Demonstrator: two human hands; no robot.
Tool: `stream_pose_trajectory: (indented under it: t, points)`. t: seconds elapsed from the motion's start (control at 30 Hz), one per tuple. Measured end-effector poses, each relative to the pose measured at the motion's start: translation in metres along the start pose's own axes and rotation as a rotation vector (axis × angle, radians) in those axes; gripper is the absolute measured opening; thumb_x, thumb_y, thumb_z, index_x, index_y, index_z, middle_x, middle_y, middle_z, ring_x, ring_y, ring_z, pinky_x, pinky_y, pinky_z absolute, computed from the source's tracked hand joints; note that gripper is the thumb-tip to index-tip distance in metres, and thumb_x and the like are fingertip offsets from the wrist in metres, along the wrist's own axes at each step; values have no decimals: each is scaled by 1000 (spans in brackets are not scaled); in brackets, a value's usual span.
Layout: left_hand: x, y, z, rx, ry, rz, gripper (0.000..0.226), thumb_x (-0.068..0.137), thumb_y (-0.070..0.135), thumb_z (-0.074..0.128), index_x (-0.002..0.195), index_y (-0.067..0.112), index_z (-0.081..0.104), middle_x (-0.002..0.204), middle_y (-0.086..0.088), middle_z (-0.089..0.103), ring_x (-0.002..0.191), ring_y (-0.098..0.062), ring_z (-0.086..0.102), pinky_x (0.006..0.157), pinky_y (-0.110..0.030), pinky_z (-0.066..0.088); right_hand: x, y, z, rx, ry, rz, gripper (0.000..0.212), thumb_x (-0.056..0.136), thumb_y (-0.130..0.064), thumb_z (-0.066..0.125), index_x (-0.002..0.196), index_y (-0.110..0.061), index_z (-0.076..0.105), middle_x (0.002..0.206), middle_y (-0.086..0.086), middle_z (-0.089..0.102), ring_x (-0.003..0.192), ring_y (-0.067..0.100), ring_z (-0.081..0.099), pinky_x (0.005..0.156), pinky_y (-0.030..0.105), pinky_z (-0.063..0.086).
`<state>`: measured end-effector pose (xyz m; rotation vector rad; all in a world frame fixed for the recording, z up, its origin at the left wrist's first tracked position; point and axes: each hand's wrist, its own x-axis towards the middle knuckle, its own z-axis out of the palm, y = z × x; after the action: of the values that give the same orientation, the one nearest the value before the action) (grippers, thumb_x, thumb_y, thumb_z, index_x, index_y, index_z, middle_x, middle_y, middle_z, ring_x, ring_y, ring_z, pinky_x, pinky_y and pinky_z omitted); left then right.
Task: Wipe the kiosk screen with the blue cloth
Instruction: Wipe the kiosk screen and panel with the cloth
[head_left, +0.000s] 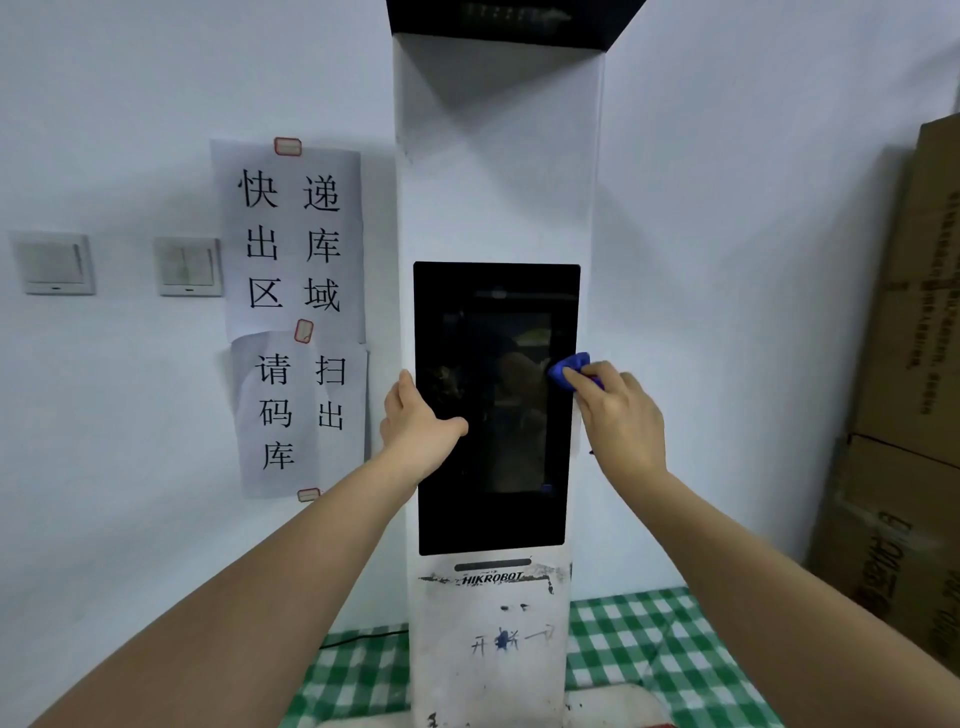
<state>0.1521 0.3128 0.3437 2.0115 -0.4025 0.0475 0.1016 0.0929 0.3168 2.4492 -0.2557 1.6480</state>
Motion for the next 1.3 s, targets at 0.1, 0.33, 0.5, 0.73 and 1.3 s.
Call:
stream_pose_trajectory:
  t: [0.1, 0.33, 0.5, 0.73, 1.3]
  points:
    - [1, 2, 1, 6, 3, -11, 92, 87, 21, 59, 152, 21, -6, 160, 2, -1, 144, -30, 18, 115, -43, 25, 19, -2, -9, 28, -16, 15, 51, 65, 8, 77, 108, -17, 69, 95, 7, 63, 67, 30, 55, 43, 28, 43]
    - [1, 0, 0, 8, -5, -1, 91, 88, 19, 58, 152, 22, -7, 160, 2, -2, 145, -29, 15, 116, -43, 23, 29, -16, -4, 74, 35, 120, 43, 76, 5, 69, 114, -16, 67, 99, 7, 62, 72, 28, 54, 46, 29, 43]
    - [0, 0, 0, 25, -7, -3, 91, 88, 19, 58, 152, 22, -7, 160, 1, -2, 145, -30, 14, 117, -44, 22, 10, -8, 2, 0, -9, -154, 48, 60, 5, 81, 102, -17, 71, 90, 3, 63, 61, 25, 53, 41, 24, 39]
    - [-2, 1, -1, 3, -16, -7, 92, 88, 20, 59, 152, 23, -6, 160, 1, 1, 145, -30, 17, 116, -43, 24, 32, -21, -11, 166, 44, 156, 31, 85, -3, 62, 114, -13, 67, 100, 9, 61, 77, 31, 56, 52, 36, 49]
    - [-10, -2, 0, -107, -73, -15, 93, 91, 8, 55, 151, 33, -11, 153, -8, 23, 61, 0, 30, 52, -14, 27, 5, -17, 3, 67, 16, 53, 41, 72, 4, 74, 109, -14, 69, 91, 7, 61, 67, 28, 55, 41, 26, 41]
